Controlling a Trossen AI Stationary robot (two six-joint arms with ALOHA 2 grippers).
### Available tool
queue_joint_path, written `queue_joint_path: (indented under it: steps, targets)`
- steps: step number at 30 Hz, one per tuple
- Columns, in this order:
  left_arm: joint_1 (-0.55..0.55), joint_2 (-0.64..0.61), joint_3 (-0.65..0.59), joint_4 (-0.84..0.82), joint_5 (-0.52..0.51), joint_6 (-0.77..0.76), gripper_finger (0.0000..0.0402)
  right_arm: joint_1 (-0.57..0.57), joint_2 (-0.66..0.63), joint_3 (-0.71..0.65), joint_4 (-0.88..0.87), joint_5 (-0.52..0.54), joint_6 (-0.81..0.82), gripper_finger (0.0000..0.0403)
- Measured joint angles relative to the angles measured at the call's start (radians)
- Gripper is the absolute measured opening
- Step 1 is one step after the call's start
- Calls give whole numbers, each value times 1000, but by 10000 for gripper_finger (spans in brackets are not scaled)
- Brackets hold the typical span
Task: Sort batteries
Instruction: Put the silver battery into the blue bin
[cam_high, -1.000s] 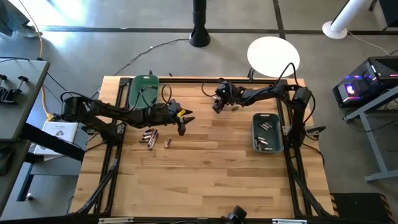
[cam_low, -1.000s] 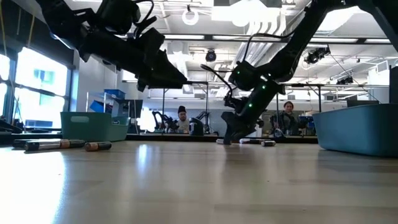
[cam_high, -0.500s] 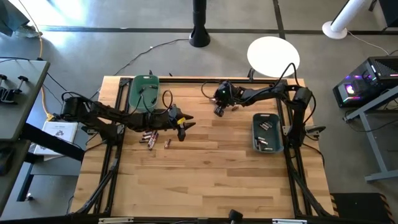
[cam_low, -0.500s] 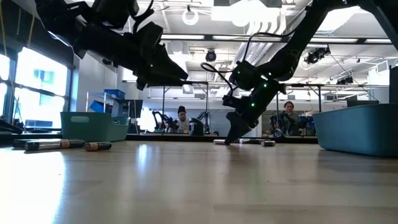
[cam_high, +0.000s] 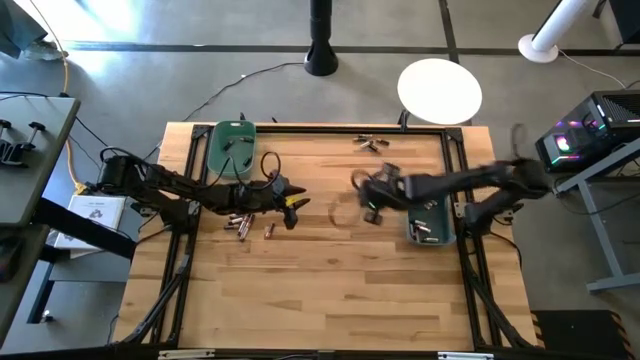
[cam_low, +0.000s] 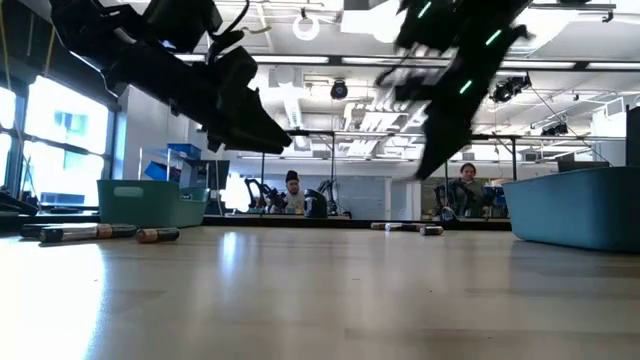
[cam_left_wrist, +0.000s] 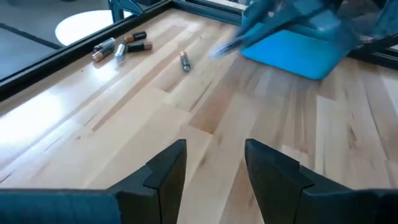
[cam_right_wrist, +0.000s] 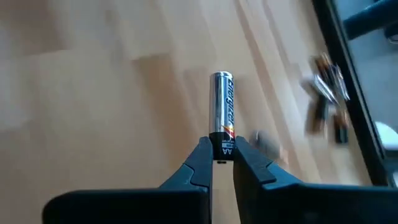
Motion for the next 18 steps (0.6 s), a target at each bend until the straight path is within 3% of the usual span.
queue_joint_path:
  steps: [5,11,14,18]
  targets:
    - [-1,0,0,1,-19,11,158,227,-210,1,-374,-40,463,16]
    - [-1,0,0,2,-19,30,158,464,-324,1,-661,-233,1098,16]
    - [-2,0,0,2,-19,46,158,516,-318,1,-717,-300,1274,16]
    - [-2,0,0,5,-19,74,158,524,-304,-29,-724,-324,1310,16]
